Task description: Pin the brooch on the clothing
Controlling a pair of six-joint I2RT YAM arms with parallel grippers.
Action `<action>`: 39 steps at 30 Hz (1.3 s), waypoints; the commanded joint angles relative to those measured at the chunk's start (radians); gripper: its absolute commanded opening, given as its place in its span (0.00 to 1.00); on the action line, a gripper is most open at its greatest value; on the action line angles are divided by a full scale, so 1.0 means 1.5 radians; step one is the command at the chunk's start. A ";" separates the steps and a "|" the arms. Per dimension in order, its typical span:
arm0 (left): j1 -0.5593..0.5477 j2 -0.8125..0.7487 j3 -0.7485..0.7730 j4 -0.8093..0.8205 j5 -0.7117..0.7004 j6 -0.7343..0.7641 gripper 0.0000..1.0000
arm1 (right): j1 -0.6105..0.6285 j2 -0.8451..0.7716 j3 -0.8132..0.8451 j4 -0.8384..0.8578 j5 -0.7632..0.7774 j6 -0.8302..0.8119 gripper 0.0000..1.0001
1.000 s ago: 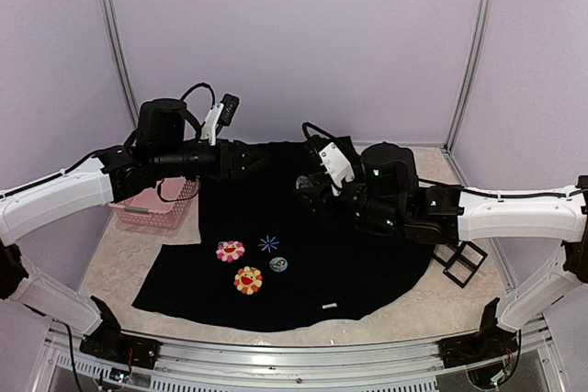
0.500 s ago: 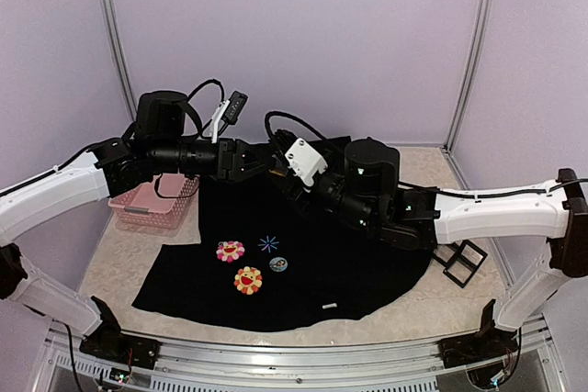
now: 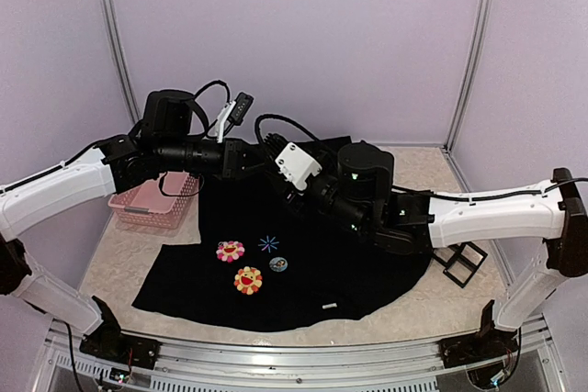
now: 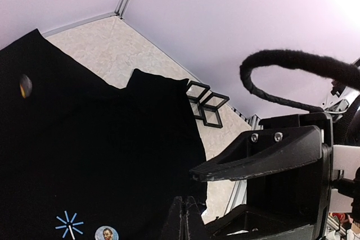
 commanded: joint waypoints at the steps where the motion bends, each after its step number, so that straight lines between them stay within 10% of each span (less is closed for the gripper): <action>1: -0.003 0.012 0.012 0.000 0.029 0.005 0.00 | 0.011 0.002 0.017 0.030 0.025 -0.014 0.38; 9: 0.040 -0.004 -0.042 0.021 -0.069 -0.006 0.03 | -0.030 -0.025 0.017 -0.072 0.052 0.092 0.49; 23: 0.108 0.019 -0.097 0.057 -0.123 -0.030 0.10 | -0.295 0.019 0.101 -0.257 -0.231 0.515 0.48; 39: 0.132 0.041 -0.115 0.058 -0.138 -0.030 0.11 | -0.369 0.098 0.144 -0.319 -0.283 0.582 0.47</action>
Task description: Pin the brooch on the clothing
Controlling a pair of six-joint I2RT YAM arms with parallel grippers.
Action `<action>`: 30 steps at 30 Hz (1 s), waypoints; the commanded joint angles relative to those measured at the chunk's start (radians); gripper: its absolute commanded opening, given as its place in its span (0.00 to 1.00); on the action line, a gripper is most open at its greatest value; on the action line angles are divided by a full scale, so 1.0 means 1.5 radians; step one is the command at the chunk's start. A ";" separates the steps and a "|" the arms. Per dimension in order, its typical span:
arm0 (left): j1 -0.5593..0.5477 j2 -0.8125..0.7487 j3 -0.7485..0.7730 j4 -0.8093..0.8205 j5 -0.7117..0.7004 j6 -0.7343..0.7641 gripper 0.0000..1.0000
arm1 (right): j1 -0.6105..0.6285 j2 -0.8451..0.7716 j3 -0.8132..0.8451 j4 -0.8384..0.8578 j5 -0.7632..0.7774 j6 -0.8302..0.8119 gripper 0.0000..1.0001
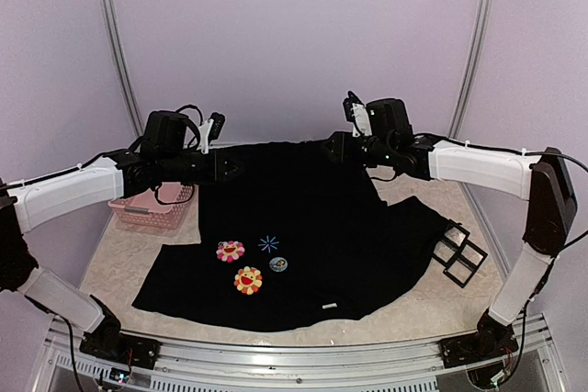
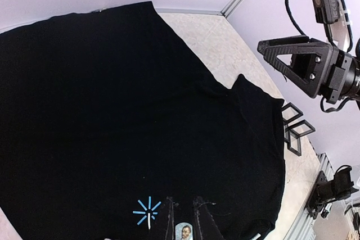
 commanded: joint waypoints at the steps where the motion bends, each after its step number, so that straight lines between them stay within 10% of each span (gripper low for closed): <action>1: 0.009 0.012 -0.017 0.014 -0.009 -0.005 0.11 | -0.011 0.001 0.013 -0.062 0.008 0.017 0.47; 22: 0.071 -0.045 -0.105 0.033 -0.075 -0.034 0.12 | -0.071 -0.165 -0.187 -0.100 0.037 0.026 0.54; 30: 0.094 -0.184 -0.177 0.062 -0.308 -0.060 0.72 | -0.092 -0.251 -0.237 -0.092 0.141 0.012 0.96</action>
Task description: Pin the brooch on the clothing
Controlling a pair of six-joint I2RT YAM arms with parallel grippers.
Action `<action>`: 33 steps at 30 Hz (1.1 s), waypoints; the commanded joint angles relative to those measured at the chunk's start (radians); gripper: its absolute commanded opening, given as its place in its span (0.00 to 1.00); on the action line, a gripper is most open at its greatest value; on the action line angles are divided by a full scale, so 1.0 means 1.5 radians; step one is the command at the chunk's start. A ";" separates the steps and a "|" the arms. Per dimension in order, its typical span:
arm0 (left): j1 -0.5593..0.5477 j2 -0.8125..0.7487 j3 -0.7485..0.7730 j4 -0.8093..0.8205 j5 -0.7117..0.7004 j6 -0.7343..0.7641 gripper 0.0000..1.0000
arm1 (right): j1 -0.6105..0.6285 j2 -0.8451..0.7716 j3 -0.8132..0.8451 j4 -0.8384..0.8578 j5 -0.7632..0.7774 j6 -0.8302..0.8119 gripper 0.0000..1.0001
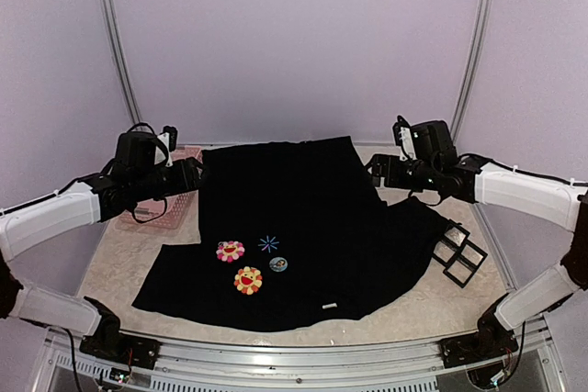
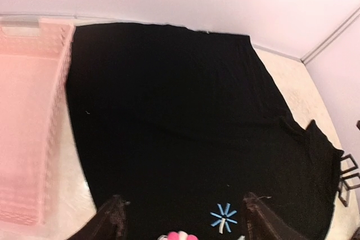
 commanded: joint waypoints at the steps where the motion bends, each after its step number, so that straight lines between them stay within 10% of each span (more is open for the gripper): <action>1: 0.025 -0.106 -0.041 0.032 -0.163 -0.013 0.80 | -0.030 -0.070 -0.033 0.004 0.075 -0.006 0.99; 7: 0.061 -0.195 -0.075 0.017 -0.229 -0.014 0.99 | -0.061 -0.130 -0.067 0.003 0.083 -0.006 1.00; 33: 0.209 -0.237 -0.122 0.003 -0.185 -0.021 0.99 | -0.067 -0.228 -0.103 0.000 0.139 -0.078 0.99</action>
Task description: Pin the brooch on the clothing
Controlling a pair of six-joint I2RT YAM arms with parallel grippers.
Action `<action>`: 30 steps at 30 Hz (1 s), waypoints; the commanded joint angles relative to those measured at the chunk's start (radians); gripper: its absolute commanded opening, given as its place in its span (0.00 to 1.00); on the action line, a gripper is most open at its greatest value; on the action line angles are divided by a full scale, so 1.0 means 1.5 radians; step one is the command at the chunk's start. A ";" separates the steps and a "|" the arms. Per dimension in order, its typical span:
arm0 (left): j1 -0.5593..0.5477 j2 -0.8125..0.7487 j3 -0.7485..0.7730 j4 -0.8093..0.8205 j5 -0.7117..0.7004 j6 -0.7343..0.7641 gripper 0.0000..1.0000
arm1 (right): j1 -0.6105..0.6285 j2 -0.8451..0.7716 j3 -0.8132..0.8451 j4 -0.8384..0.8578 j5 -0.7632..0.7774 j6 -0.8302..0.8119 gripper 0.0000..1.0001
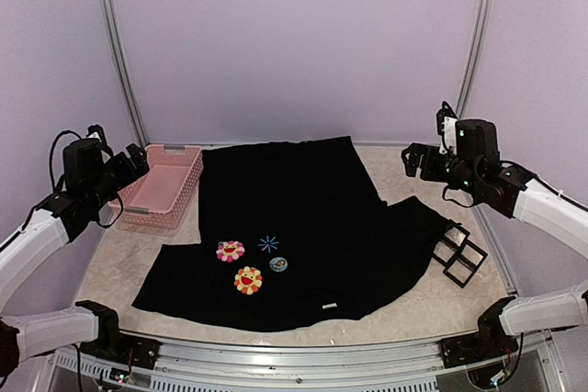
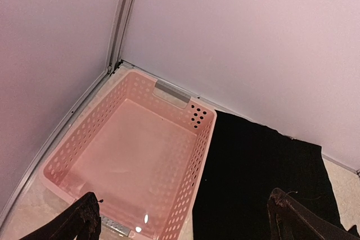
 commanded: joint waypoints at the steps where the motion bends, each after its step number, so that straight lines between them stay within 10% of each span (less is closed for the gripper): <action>1: 0.052 -0.006 -0.039 0.002 0.031 -0.022 0.99 | -0.004 -0.027 -0.036 0.022 0.047 -0.019 0.99; 21: 0.180 0.015 -0.115 0.046 0.161 -0.112 0.99 | -0.004 0.032 -0.066 0.054 -0.026 -0.020 1.00; 30: 0.180 0.013 -0.120 0.059 0.195 -0.120 0.99 | -0.006 0.434 0.190 -0.029 -0.174 -0.033 0.93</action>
